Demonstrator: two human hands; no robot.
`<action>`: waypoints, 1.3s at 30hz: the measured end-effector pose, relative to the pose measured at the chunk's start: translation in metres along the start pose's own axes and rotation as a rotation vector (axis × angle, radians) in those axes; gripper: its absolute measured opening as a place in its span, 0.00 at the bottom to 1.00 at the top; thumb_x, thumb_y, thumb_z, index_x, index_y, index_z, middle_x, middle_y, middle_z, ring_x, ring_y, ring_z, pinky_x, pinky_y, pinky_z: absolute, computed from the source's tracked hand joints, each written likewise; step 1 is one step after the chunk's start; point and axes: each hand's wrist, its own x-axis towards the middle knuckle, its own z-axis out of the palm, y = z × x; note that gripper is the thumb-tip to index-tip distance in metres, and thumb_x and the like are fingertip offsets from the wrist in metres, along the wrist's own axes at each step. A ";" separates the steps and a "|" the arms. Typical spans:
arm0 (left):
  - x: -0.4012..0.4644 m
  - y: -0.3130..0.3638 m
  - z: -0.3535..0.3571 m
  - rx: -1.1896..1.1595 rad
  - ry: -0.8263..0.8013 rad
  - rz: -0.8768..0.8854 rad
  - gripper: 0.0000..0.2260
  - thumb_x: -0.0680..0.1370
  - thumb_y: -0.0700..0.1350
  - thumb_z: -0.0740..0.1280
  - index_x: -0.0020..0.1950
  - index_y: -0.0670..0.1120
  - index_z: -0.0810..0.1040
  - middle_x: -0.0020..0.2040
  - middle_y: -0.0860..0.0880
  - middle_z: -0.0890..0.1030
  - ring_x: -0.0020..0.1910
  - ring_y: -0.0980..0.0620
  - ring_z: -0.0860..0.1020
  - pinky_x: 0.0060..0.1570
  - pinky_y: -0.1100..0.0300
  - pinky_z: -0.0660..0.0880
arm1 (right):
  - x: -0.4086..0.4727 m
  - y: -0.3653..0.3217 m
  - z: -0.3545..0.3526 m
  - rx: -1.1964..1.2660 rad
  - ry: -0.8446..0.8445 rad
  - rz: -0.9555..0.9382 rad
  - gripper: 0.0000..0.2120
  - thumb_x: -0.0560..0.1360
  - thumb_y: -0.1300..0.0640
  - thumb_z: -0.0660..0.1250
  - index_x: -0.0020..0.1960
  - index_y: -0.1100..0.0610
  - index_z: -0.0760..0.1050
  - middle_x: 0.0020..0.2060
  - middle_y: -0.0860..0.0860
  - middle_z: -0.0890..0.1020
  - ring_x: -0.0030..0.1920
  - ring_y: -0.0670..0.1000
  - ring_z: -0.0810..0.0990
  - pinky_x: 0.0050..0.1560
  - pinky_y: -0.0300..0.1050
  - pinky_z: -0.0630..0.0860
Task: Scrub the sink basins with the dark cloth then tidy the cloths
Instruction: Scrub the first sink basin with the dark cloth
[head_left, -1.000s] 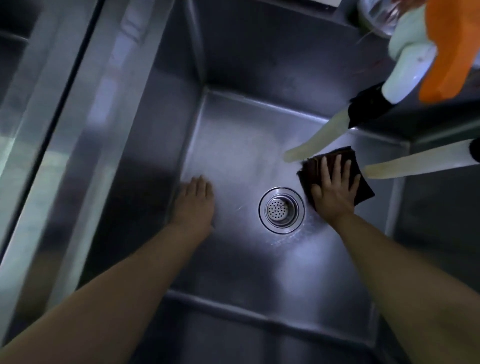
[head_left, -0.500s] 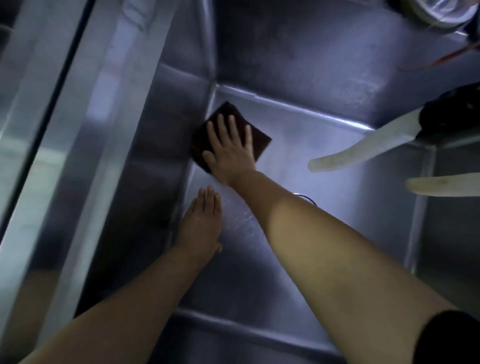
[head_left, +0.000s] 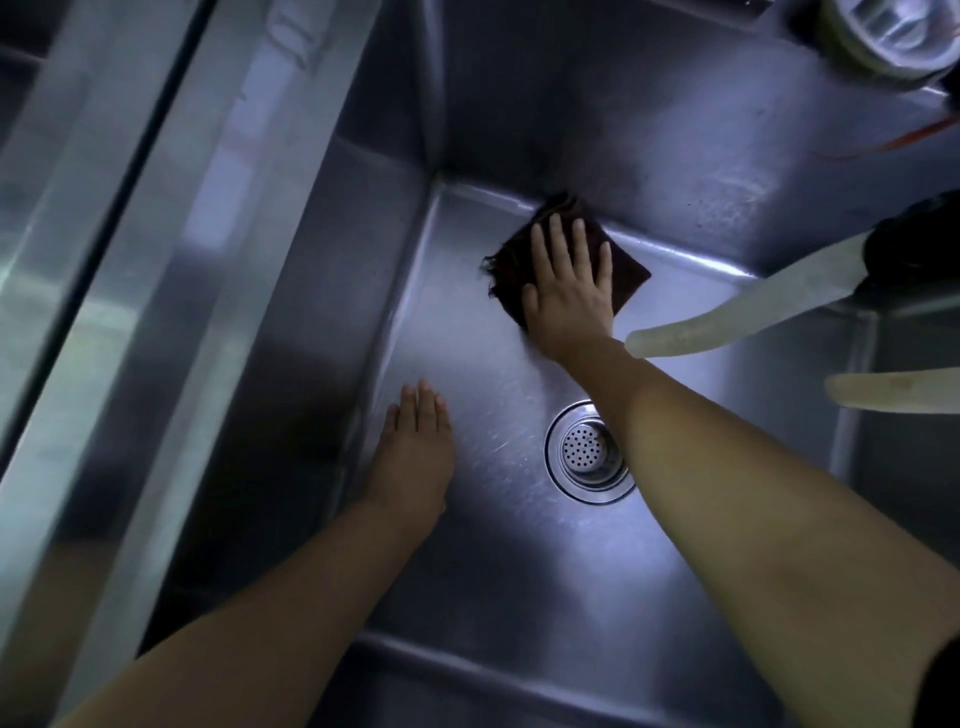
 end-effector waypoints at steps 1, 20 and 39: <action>0.001 0.001 0.001 -0.003 0.001 -0.001 0.43 0.77 0.50 0.66 0.74 0.32 0.38 0.75 0.32 0.41 0.75 0.34 0.45 0.74 0.46 0.48 | 0.004 -0.009 0.000 0.023 -0.005 0.038 0.31 0.78 0.50 0.52 0.78 0.54 0.46 0.77 0.53 0.48 0.77 0.57 0.44 0.73 0.60 0.39; -0.006 0.027 -0.005 0.129 0.125 0.054 0.27 0.81 0.39 0.51 0.75 0.36 0.42 0.76 0.34 0.45 0.75 0.35 0.49 0.69 0.38 0.54 | -0.022 0.068 0.004 -0.010 -0.032 -0.049 0.33 0.76 0.39 0.45 0.78 0.52 0.49 0.77 0.52 0.52 0.77 0.57 0.47 0.74 0.61 0.43; -0.010 0.032 -0.003 -0.017 0.071 0.029 0.48 0.53 0.48 0.83 0.67 0.31 0.69 0.67 0.30 0.69 0.65 0.33 0.71 0.56 0.42 0.75 | -0.123 0.164 0.004 0.115 -0.053 0.668 0.31 0.79 0.44 0.54 0.78 0.53 0.50 0.76 0.61 0.48 0.76 0.61 0.43 0.71 0.60 0.36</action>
